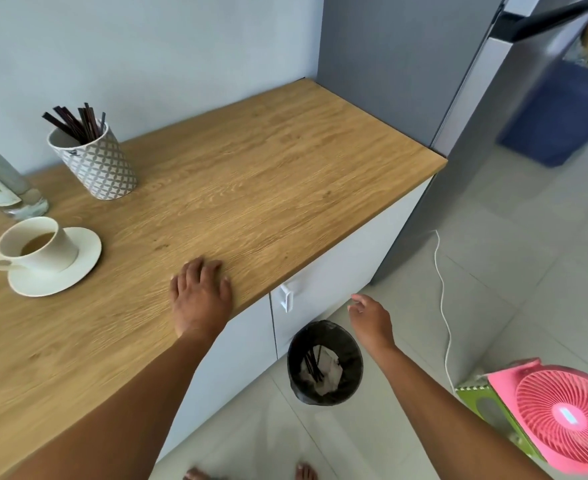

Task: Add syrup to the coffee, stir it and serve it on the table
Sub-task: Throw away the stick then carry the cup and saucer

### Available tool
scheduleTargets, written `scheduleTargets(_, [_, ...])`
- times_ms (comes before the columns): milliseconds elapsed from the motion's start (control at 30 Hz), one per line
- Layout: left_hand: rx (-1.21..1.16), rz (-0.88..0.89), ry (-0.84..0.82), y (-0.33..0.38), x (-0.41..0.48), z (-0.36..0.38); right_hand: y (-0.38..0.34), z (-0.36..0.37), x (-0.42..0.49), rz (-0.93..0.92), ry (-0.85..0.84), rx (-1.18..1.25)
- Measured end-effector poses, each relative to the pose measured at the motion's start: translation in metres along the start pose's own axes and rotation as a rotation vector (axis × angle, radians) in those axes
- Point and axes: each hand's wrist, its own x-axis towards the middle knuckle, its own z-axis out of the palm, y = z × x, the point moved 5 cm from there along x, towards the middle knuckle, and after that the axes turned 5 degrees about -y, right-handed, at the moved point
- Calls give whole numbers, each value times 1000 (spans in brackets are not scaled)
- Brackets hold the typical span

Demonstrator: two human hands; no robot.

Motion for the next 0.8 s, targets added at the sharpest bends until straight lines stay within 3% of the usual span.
scheduleTargets(300, [-55, 82, -122, -9, 0, -15, -80, 22, -35, -221, 59, 164])
scheduleTargets(400, [-216, 106, -172, -25, -1, -34, -123, 46, -50, -336, 27, 213])
scheduleTargets(567, [-422, 22, -78, -73, -4, -75, -198, 98, -63, -456, -112, 224])
scheduleTargets(800, [-445, -135, 83, -171, -2, -119, -290, 193, -63, -544, -253, 165])
